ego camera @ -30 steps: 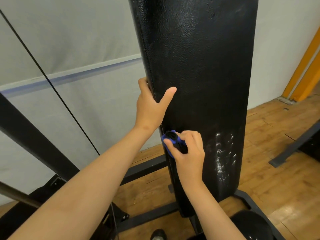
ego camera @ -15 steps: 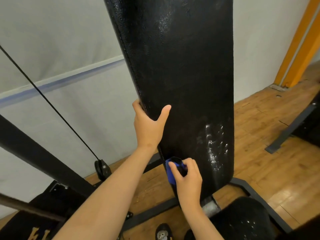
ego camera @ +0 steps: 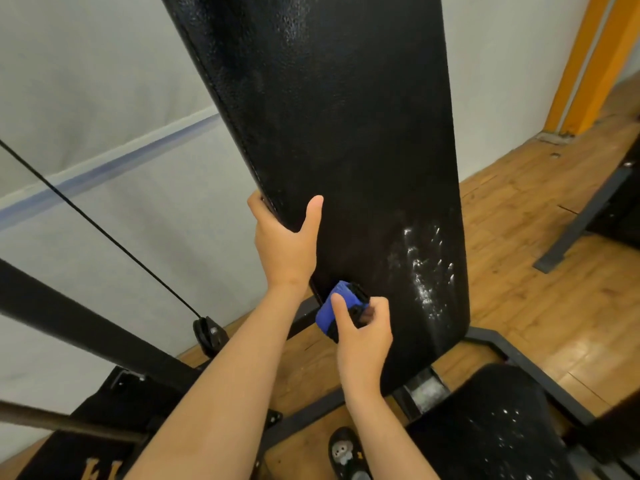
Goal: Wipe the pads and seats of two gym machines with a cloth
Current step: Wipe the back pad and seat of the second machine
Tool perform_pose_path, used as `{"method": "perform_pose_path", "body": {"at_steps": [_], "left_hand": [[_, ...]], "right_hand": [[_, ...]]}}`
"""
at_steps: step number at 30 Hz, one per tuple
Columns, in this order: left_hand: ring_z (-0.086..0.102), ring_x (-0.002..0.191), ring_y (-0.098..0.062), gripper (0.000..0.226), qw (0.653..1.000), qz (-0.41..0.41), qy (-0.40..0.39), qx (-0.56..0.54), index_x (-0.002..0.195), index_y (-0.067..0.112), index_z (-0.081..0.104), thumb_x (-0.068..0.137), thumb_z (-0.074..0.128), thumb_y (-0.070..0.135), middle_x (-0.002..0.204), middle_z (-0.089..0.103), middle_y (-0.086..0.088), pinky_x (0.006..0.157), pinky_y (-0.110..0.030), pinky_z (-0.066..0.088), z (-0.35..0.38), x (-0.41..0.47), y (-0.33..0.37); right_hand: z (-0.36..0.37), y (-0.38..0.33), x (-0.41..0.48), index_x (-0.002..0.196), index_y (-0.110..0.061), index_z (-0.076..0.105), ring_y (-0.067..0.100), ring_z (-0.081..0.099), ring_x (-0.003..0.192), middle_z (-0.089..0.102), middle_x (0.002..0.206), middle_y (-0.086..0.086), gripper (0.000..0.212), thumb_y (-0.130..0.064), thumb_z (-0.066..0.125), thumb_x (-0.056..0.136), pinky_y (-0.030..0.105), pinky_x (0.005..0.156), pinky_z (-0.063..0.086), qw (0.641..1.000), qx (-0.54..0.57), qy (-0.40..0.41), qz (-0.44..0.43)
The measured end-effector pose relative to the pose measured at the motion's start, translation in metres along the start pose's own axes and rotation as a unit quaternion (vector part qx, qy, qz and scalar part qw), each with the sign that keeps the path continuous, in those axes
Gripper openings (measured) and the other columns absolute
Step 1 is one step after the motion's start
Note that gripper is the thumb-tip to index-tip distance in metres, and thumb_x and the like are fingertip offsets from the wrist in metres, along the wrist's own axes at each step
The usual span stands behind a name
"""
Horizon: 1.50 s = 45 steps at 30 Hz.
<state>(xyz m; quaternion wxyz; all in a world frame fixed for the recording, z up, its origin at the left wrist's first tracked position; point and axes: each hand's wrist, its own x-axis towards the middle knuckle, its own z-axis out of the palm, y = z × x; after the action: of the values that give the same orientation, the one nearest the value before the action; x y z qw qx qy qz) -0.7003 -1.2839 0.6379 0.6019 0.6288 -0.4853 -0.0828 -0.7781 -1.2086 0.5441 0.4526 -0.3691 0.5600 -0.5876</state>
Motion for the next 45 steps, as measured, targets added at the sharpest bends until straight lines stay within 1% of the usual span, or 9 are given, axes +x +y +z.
{"method": "perform_pose_path", "body": {"at_steps": [8, 14, 18, 23, 28, 31, 34, 39, 45], "left_hand": [[0.05, 0.093, 0.023, 0.052, 1.0, -0.019, 0.018, -0.002, 0.127, 0.027, 0.037, 0.086, 0.067, 0.039, 0.105, 0.045, 0.034, 0.079, -0.003, 0.045, 0.004, -0.003, 0.002], [0.056, 0.101, 0.004, 0.047, 0.999, -0.035, 0.038, 0.002, 0.122, 0.032, 0.039, 0.085, 0.066, 0.044, 0.108, 0.054, 0.024, 0.086, -0.017, 0.05, 0.007, -0.005, 0.003], [0.056, 0.111, -0.007, 0.051, 0.998, -0.034, 0.043, 0.006, 0.127, 0.03, 0.04, 0.085, 0.065, 0.047, 0.119, 0.055, 0.012, 0.092, -0.024, 0.051, 0.007, -0.006, 0.002], [0.05, 0.103, 0.0, 0.049, 0.998, -0.043, 0.047, 0.014, 0.126, 0.029, 0.038, 0.087, 0.063, 0.044, 0.115, 0.049, 0.016, 0.081, -0.008, 0.043, 0.01, -0.008, 0.005], [0.049, 0.104, -0.001, 0.055, 0.997, -0.046, 0.054, 0.02, 0.133, 0.019, 0.039, 0.088, 0.061, 0.043, 0.115, 0.048, 0.015, 0.083, -0.006, 0.041, 0.01, -0.008, 0.005], [0.049, 0.102, 0.0, 0.054, 0.997, -0.048, 0.055, 0.023, 0.132, 0.019, 0.04, 0.089, 0.06, 0.043, 0.115, 0.049, 0.014, 0.08, -0.004, 0.04, 0.011, -0.01, 0.006], [0.052, 0.106, -0.005, 0.052, 0.997, -0.047, 0.06, 0.02, 0.131, 0.02, 0.041, 0.089, 0.06, 0.043, 0.118, 0.052, 0.011, 0.082, -0.008, 0.043, 0.01, -0.009, 0.005], [0.05, 0.108, -0.003, 0.052, 0.996, -0.051, 0.063, 0.02, 0.134, 0.019, 0.04, 0.091, 0.059, 0.041, 0.119, 0.05, 0.013, 0.078, 0.0, 0.04, 0.011, -0.01, 0.008], [0.047, 0.109, -0.002, 0.055, 0.996, -0.054, 0.066, 0.019, 0.136, 0.019, 0.037, 0.091, 0.058, 0.042, 0.121, 0.047, 0.013, 0.078, 0.003, 0.037, 0.012, -0.011, 0.007]], "right_hand": [[-0.014, 0.023, -0.001, 0.085, -0.011, 0.049, 0.003, 0.052, 0.054, 0.054, 0.071, 0.003, 0.029, -0.034, 0.067, 0.085, 0.013, 0.05, 0.044, 0.997, -0.018, 0.033, 0.068], [0.002, -0.027, 0.019, 0.084, -0.016, 0.05, 0.001, 0.052, 0.06, 0.055, 0.073, -0.002, 0.023, -0.029, 0.068, 0.084, 0.012, 0.058, 0.047, 0.999, 0.048, -0.006, -0.012], [-0.002, -0.029, 0.028, 0.084, -0.019, 0.049, 0.006, 0.054, 0.064, 0.056, 0.077, 0.0, 0.023, -0.03, 0.069, 0.084, 0.014, 0.06, 0.048, 0.998, 0.03, -0.016, -0.052], [-0.024, 0.012, 0.023, 0.083, -0.013, 0.048, 0.011, 0.05, 0.061, 0.053, 0.074, 0.004, 0.026, -0.031, 0.067, 0.085, 0.02, 0.057, 0.044, 0.999, -0.011, 0.024, 0.018], [-0.029, 0.015, 0.026, 0.086, -0.01, 0.051, 0.014, 0.053, 0.066, 0.055, 0.076, 0.006, 0.026, -0.028, 0.069, 0.084, 0.021, 0.06, 0.046, 0.998, 0.006, 0.037, 0.055], [-0.021, -0.005, 0.034, 0.085, -0.011, 0.05, 0.011, 0.051, 0.064, 0.054, 0.076, 0.006, 0.027, -0.03, 0.069, 0.084, 0.024, 0.061, 0.047, 0.998, 0.035, 0.04, 0.043], [-0.012, -0.033, 0.046, 0.084, -0.012, 0.049, 0.001, 0.048, 0.059, 0.053, 0.075, 0.002, 0.025, -0.028, 0.069, 0.085, 0.015, 0.057, 0.046, 0.998, 0.066, 0.012, -0.004], [-0.009, -0.05, 0.058, 0.084, -0.015, 0.049, 0.009, 0.052, 0.064, 0.056, 0.077, 0.003, 0.025, -0.029, 0.069, 0.084, 0.015, 0.06, 0.047, 0.996, 0.046, -0.013, -0.073], [-0.034, -0.017, 0.066, 0.085, -0.009, 0.05, 0.001, 0.046, 0.059, 0.051, 0.074, 0.0, 0.026, -0.028, 0.067, 0.087, 0.011, 0.054, 0.043, 0.998, 0.04, 0.051, 0.014]]}}
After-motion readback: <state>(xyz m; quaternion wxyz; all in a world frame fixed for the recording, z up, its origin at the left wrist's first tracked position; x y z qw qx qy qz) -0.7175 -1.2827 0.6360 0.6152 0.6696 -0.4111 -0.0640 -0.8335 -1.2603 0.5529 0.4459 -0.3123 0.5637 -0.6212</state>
